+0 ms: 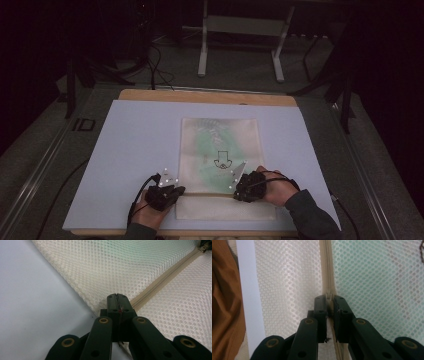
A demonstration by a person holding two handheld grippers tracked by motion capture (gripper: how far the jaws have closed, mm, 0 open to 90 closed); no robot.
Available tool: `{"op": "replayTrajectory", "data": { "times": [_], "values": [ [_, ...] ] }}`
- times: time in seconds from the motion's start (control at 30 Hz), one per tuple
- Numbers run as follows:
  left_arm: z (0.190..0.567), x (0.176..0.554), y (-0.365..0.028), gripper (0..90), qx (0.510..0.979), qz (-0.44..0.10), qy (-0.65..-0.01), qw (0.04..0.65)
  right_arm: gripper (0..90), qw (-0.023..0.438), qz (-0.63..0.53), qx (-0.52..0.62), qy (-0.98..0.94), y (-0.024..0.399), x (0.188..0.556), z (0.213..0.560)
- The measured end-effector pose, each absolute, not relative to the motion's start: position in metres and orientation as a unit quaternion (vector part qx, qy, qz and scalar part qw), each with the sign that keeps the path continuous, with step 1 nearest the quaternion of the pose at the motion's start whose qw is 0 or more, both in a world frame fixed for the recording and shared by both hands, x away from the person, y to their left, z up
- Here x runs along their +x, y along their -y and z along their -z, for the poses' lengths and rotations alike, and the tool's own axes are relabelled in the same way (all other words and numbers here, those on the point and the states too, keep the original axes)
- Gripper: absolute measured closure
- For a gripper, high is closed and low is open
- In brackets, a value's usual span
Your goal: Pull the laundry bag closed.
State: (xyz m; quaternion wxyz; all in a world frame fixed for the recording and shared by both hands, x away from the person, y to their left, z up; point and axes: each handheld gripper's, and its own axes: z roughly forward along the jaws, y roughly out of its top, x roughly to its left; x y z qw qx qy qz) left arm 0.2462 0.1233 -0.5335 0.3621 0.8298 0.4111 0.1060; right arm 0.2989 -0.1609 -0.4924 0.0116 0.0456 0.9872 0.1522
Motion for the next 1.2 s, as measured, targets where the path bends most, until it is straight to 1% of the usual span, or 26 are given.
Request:
{"op": "replayTrajectory", "data": {
  "times": [1.2],
  "values": [
    [0.533,0.246,-0.123,89.3,0.830,-0.107,-0.411,0.362,82.4,0.006,-0.160,0.058,-0.985,0.180,0.300,0.489]
  ]
}}
